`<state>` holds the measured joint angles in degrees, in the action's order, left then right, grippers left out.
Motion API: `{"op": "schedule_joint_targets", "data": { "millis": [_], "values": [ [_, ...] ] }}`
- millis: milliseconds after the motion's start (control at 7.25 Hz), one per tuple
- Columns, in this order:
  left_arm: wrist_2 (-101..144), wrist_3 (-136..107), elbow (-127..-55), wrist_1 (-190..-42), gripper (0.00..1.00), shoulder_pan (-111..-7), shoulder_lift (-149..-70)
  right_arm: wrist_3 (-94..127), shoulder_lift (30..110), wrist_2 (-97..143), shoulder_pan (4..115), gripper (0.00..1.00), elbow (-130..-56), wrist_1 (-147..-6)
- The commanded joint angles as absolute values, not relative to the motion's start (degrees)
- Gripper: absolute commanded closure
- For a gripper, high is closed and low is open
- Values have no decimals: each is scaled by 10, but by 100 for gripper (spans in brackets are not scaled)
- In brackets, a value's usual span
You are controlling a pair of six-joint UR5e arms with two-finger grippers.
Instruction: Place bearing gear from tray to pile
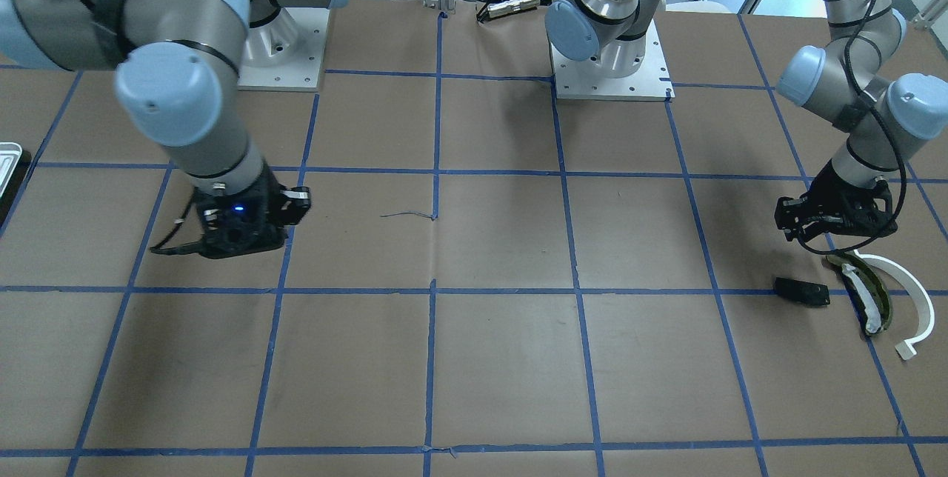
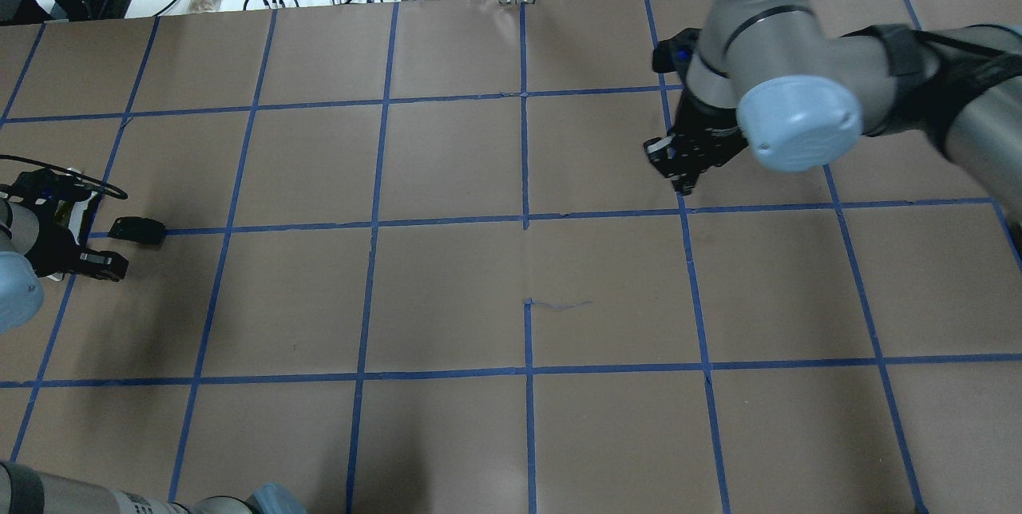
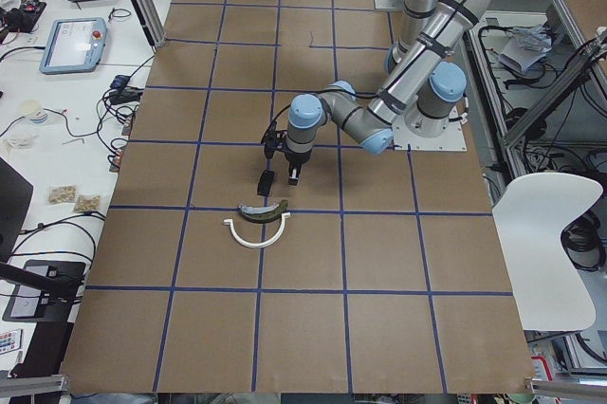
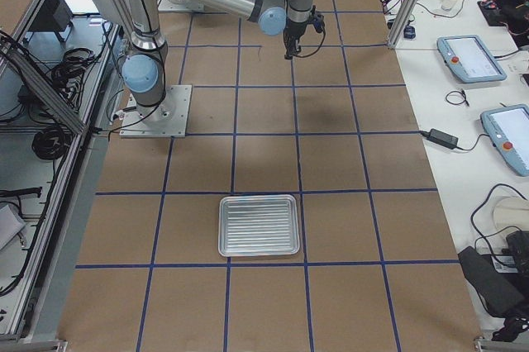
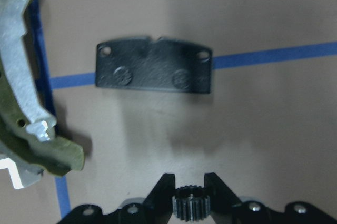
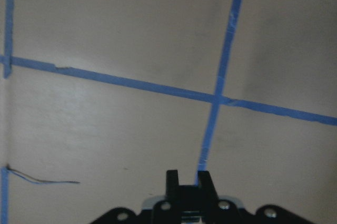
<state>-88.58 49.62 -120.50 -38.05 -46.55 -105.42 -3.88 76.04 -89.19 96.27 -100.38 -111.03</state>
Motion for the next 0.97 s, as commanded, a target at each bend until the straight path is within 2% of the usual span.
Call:
{"op": "schedule_joint_targets", "data": {
  "millis": [0,276,414,552,690,828],
  "values": [
    [-877,489,-1196,-378,100,-466,-1075,119,683,-887,1075,98,-985,-1199],
    [-838,480,-1176,-385,100,-467,-1088,186,618,-894,1134,96,-962,-1266],
    [-838,482,-1176,-381,84,-467,-1093,183,614,-896,1136,96,-960,-1267],
    [-839,483,-1175,-379,49,-466,-1099,184,613,-896,1137,93,-960,-1267],
    [-841,481,-1173,-379,17,-466,-1098,178,614,-897,1137,52,-960,-1267],
    [-843,479,-1172,-385,8,-466,-1087,183,614,-897,1137,2,-959,-1267]
  ]
}}
